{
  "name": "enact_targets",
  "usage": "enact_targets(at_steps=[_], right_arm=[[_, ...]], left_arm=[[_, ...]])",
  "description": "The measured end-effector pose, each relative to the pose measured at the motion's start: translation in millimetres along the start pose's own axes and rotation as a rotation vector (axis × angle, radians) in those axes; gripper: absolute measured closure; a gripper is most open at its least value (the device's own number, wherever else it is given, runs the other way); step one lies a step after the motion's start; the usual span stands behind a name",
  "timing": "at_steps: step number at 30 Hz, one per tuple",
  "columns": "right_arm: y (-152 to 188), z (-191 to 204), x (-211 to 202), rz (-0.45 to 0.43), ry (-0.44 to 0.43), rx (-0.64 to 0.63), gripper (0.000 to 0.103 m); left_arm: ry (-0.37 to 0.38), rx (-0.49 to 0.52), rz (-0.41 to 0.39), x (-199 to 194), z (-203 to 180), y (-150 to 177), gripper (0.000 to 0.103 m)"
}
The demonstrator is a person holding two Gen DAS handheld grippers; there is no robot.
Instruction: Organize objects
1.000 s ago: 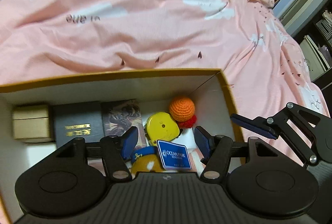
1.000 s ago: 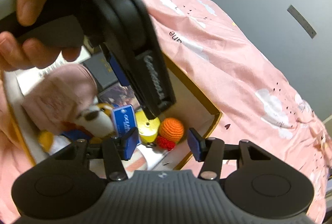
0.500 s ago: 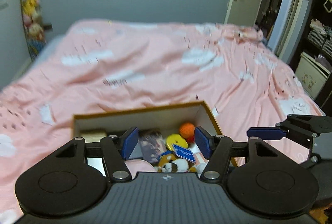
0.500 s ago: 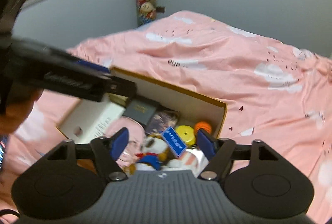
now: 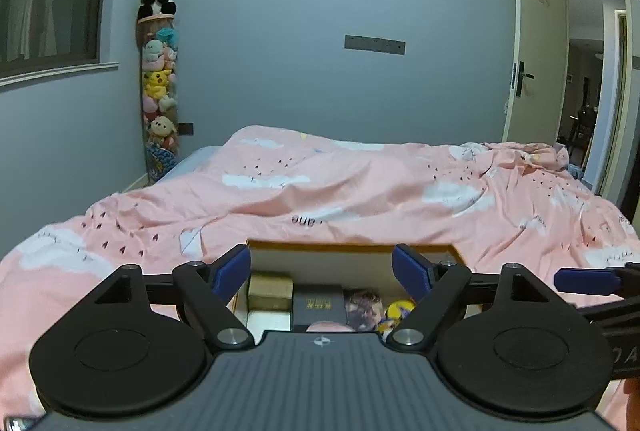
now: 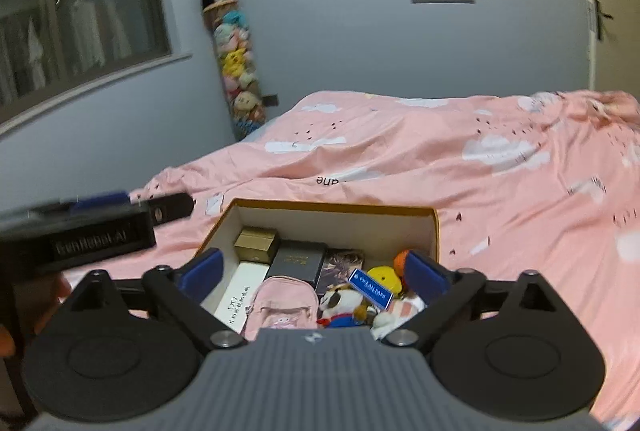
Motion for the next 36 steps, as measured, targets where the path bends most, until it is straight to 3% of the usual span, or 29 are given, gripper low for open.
enact_targets(at_steps=[7,12,23,36], right_arm=[[33.7,-0.5,-4.9,-0.103,0.130,0.015,0.004],[51.4,-2.7,2.6,-0.111,0.190,-0.002,0.004],[69.6,-5.2,16.4,-0.074,0.175,0.016,0.003],[76.2,-11.6,23.5,-0.036,0.170,0.056,0.003]], left_arm=[[-0.017,0.014,0.001,-5.9,5.9,32.3,0.009],[-0.031,0.011,0.070,0.7,6.6,55.0,0.009],[-0.058,0.061,0.071,6.9,2.2,77.1,0.009],[-0.027,0.055,0.112,9.9,-1.3,83.8,0.009]])
Point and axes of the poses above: each gripper's, at about its wrist camera, not at the fingertips, and x roughly the way its jaws point, z to its left, y to its underside, the point moved 5 cm from there along x, roughly the way its jaws point, and after that the axes turned 4 degrees about x, right-handed, at the moved point
